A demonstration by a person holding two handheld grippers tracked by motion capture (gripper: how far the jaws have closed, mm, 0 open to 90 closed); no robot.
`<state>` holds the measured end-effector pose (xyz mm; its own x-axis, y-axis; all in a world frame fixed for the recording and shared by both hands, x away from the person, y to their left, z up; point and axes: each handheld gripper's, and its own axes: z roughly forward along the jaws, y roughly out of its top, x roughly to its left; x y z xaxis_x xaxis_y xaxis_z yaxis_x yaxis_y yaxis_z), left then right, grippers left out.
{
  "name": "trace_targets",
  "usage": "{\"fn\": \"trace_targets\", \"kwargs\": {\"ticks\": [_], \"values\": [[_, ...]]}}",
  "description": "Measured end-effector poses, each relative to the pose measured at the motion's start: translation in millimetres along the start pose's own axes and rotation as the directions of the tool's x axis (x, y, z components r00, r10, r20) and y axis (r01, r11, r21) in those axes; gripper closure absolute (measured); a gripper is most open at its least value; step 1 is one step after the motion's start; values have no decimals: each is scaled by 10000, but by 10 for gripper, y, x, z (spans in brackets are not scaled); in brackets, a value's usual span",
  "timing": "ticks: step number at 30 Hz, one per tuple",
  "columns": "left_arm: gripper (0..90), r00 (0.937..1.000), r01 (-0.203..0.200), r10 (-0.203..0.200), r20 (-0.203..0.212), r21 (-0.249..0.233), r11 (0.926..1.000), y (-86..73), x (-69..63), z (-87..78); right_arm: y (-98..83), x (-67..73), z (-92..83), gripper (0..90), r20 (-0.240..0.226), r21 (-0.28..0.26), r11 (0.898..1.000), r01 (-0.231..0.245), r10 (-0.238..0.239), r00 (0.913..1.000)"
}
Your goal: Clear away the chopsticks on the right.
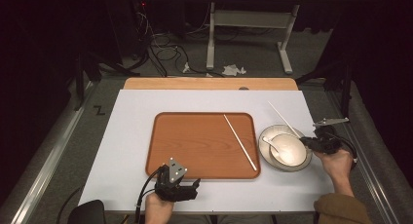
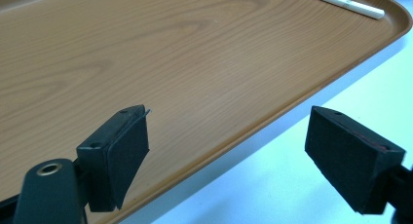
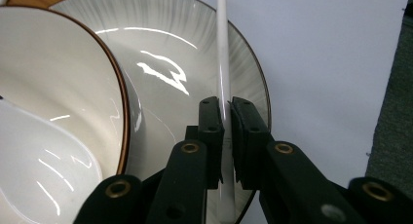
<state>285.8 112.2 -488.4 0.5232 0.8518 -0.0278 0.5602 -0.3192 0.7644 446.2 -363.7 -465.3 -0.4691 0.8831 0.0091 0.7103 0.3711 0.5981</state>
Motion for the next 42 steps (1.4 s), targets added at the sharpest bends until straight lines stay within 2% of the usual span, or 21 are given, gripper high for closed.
{"fn": "trace_targets", "kwargs": {"ticks": [7,10,14,17,18,19,20,22,26,27,28,29,30,31,35,37,38,39,40,41,42], "values": [[163,10000,-30,30,93,4,10000,2,-16,7,12,22,-86,848,2,-516,9986,-57,58,10000],[163,9999,-48,48,93,-29,10000,7,-19,3,17,46,-157,848,-86,-1054,9942,-190,182,9998],[163,9999,-73,73,115,-30,10000,20,-15,16,30,82,-206,849,-95,-1288,9916,-141,130,9999],[163,9997,-162,163,207,-56,9999,34,-22,28,35,118,-284,848,-167,-1588,9871,-200,175,9997],[163,9995,-221,223,221,-68,9997,46,-27,41,34,142,-341,848,-349,-1810,9823,-480,424,9985],[163,9995,-221,223,221,-68,9997,46,-27,41,34,142,-341,848,-349,-1810,9823,-480,424,9985],[163,9993,-259,261,249,-72,9996,61,-30,52,33,183,-392,848,-421,-2032,9775,-568,492,9979],[163,9992,-296,299,277,-101,9995,69,-31,55,33,226,-452,848,-356,-2167,9750,-489,422,9985],[163,9986,-270,279,450,-196,9994,106,-29,93,24,299,-543,848,-592,-2433,9679,-627,498,9970],[163,9981,-302,311,529,-163,9994,116,-24,106,23,337,-569,848,-647,-2458,9672,-634,488,9967],[163,9975,-296,305,644,-141,9995,137,-12,138,21,423,-616,848,-616,-2498,9674,-415,269,9977],[163,9975,-296,305,644,-141,9995,137,-12,138,21,423,-616,848,-616,-2498,9674,-415,269,9977],[164,9973,-197,208,702,-157,9997,162,14,167,21,527,-660,848,-753,-2608,9649,-319,126,9971],[163,9973,-197,208,702,-157,9997,162,14,167,21,527,-660,848,-753,-2608,9649,-319,126,9971],[163,9971,-75,105,756,-392,9992,216,51,196,29,778,-734,848,-1226,-2579,9661,-126,-198,9923],[163,9967,-110,150,796,-504,9987,236,49,208,27,904,-749,849,-1306,-2534,9673,95,-439,9905],[163,9960,-163,212,866,-570,9982,250,45,221,20,1028,-752,848,-1430,-2486,9684,189,-560,9881],[163,9957,-202,253,887,-583,9981,260,40,229,20,1028,-752,848,-1430,-2486,9684,189,-560,9881],[163,9949,-267,326,954,-616,9977,276,31,247,15,1070,-753,848,-1449,-2433,9696,269,-637,9874],[163,9940,-412,471,983,-615,9973,301,13,275,-3,1187,-737,848,-1535,-2305,9722,401,-770,9851],[163,9940,-412,471,983,-615,9973,301,13,275,-3,1187,-737,848,-1535,-2305,9722,401,-770,9851]]}}
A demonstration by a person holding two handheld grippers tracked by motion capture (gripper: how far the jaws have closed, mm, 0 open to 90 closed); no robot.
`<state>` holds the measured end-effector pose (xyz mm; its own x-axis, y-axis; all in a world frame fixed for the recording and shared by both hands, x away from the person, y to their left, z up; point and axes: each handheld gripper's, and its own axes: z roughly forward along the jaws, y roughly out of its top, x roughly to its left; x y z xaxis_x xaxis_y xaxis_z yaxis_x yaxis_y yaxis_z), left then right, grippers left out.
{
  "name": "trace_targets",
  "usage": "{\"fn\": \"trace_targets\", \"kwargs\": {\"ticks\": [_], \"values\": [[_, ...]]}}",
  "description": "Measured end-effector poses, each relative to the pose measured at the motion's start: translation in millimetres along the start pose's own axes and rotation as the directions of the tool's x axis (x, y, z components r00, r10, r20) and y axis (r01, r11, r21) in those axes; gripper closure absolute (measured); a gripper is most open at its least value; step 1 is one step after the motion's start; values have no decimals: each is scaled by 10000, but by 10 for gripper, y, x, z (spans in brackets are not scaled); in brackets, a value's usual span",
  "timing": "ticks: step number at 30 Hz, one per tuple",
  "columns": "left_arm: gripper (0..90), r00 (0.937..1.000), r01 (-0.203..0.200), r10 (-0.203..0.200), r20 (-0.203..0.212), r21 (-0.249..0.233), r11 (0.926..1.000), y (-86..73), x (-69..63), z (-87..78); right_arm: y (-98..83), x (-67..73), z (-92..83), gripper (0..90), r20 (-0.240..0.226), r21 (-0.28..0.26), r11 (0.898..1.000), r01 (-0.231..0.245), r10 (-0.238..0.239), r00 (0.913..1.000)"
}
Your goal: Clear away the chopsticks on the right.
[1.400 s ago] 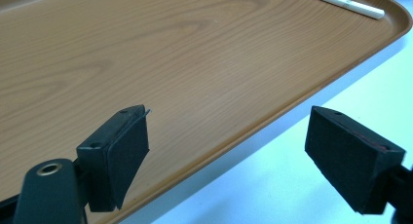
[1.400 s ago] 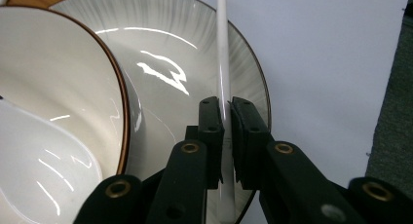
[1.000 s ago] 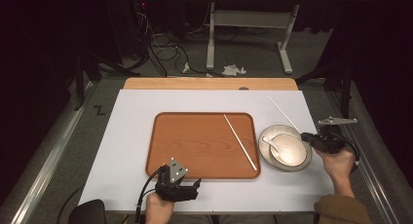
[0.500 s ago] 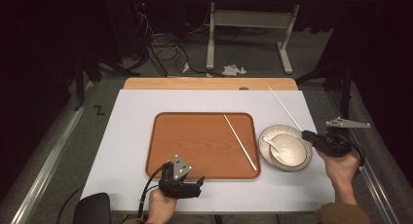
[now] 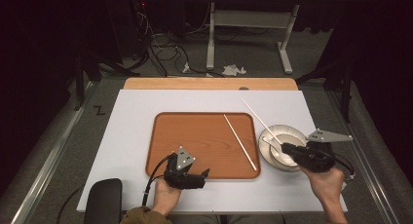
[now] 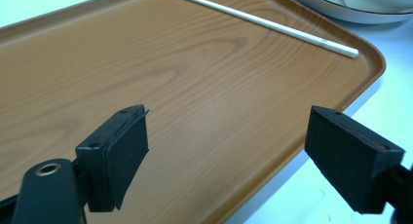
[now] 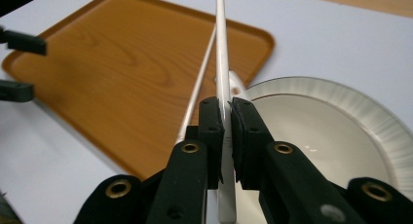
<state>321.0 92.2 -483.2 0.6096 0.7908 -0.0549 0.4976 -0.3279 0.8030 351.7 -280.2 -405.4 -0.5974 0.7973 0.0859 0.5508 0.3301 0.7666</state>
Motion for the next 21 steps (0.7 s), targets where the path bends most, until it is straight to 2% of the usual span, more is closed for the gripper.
{"fn": "trace_targets", "kwargs": {"ticks": [2,3,5,6,7,9,10,15,18,21], "values": [[163,9999,-107,107,92,-1,9999,19,-11,28,-33,140,53,848,-91,201,9997,143,-141,9999],[163,9998,-148,148,137,3,9999,28,-15,42,-33,140,53,848,-91,201,9997,143,-141,9999],[164,9998,-103,104,141,-89,9999,49,-20,71,-75,259,125,848,-159,473,9987,185,-177,9997],[163,9998,-103,104,141,-89,9999,49,-20,71,-75,259,125,848,-159,473,9987,185,-177,9997],[163,9999,-87,89,108,-165,9998,56,-17,73,-105,317,184,848,-140,703,9973,187,-178,9997],[163,10000,-10,12,58,-324,9995,70,-10,73,-120,338,215,848,-110,805,9966,196,-188,9998],[163,10000,36,-34,42,-423,9991,79,-2,73,-147,384,271,848,-75,1019,9946,204,-197,9998],[163,10000,40,-38,59,-456,9990,88,-2,82,-179,472,389,848,18,1386,9902,155,-159,9999],[163,9999,34,-41,-154,-493,9988,87,-7,75,-183,540,514,848,216,1796,9834,250,-294,9993],[162,9997,104,-117,-232,-554,9984,89,2,64,-184,571,574,847,292,1978,9801,180,-242,9993]]}}
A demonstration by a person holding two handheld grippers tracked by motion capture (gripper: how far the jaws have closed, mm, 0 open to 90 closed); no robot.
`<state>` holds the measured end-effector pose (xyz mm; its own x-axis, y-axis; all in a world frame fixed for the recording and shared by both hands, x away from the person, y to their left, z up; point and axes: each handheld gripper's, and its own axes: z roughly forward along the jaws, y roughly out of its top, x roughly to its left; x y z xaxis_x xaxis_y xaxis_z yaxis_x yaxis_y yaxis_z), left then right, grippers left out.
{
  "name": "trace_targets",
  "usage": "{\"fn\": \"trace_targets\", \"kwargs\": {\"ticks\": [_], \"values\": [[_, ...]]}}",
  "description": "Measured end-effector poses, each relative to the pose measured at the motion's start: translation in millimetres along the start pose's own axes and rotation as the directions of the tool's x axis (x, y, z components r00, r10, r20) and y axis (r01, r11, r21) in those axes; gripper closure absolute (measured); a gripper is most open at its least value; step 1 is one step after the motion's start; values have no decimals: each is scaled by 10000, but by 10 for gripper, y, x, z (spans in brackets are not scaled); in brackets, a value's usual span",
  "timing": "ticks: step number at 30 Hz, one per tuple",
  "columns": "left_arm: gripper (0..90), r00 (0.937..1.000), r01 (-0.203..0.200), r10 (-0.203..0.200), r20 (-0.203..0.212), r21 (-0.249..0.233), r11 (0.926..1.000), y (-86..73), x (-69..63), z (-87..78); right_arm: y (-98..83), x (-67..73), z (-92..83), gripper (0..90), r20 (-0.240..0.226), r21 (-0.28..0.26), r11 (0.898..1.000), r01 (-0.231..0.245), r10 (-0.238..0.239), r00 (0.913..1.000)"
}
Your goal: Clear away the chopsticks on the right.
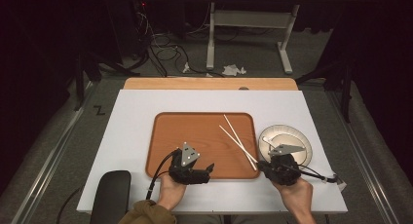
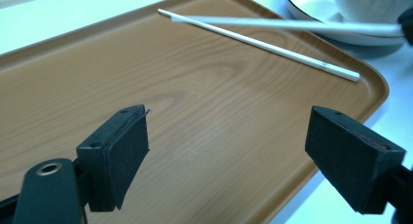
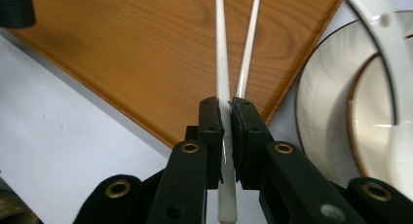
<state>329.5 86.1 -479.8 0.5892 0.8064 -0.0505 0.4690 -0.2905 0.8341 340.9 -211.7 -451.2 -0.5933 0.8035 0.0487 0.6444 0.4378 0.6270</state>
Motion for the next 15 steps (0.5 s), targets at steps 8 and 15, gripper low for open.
{"fn": "trace_targets", "kwargs": {"ticks": [8,15], "values": [[163,10000,18,-19,65,146,9999,-4,-5,-1,22,8,142,846,394,305,9994,-179,167,9991],[163,9998,-158,161,-87,329,9993,-36,-16,-53,69,13,295,844,389,565,9983,-138,116,9992]]}}
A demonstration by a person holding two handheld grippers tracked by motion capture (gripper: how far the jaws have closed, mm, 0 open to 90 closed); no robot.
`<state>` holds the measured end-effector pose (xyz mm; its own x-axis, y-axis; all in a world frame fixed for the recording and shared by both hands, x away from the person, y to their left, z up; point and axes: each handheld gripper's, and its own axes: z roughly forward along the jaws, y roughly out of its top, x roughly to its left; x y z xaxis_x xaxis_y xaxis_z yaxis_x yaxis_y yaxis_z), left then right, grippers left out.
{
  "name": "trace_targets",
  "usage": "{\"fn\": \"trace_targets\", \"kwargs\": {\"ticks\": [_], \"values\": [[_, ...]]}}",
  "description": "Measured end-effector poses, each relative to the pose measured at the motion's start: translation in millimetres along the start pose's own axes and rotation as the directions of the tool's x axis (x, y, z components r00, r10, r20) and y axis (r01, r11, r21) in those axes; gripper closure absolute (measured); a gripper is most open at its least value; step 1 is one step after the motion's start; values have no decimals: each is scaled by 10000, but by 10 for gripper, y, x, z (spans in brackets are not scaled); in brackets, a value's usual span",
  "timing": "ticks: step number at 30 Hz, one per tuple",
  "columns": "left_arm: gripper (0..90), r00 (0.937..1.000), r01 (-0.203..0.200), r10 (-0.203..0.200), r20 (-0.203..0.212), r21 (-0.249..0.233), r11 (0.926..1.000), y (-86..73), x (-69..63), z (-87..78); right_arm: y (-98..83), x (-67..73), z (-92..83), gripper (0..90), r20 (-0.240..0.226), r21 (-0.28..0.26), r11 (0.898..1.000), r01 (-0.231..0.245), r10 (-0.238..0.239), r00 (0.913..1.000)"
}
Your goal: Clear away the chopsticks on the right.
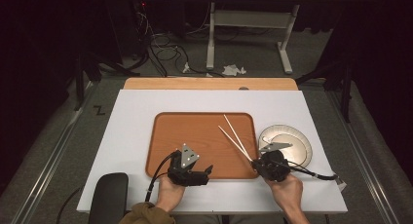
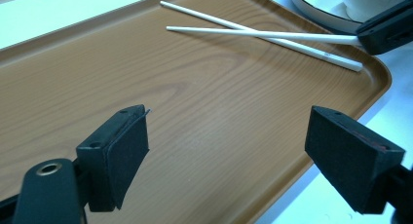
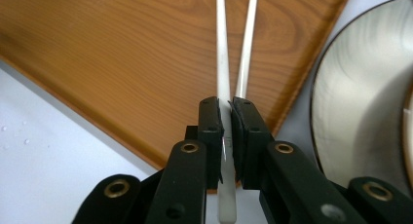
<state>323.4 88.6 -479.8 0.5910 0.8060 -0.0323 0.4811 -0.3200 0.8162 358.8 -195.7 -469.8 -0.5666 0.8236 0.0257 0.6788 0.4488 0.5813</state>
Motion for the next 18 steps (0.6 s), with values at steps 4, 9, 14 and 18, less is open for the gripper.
{"fn": "trace_targets", "kwargs": {"ticks": [4,9,14,18], "values": [[163,9999,102,-102,-89,50,9999,-24,18,-23,31,-7,57,843,-6,73,10000,15,-15,10000],[163,9993,227,-224,-297,103,9997,-64,35,-71,73,-3,155,841,-24,136,9998,117,-117,9999],[163,9981,418,-414,-456,98,9991,-111,58,-124,114,7,263,841,-169,353,9987,364,-358,9992],[163,9964,574,-561,-635,182,9982,-150,75,-175,156,-3,343,840,-115,478,9976,510,-505,9987]]}}
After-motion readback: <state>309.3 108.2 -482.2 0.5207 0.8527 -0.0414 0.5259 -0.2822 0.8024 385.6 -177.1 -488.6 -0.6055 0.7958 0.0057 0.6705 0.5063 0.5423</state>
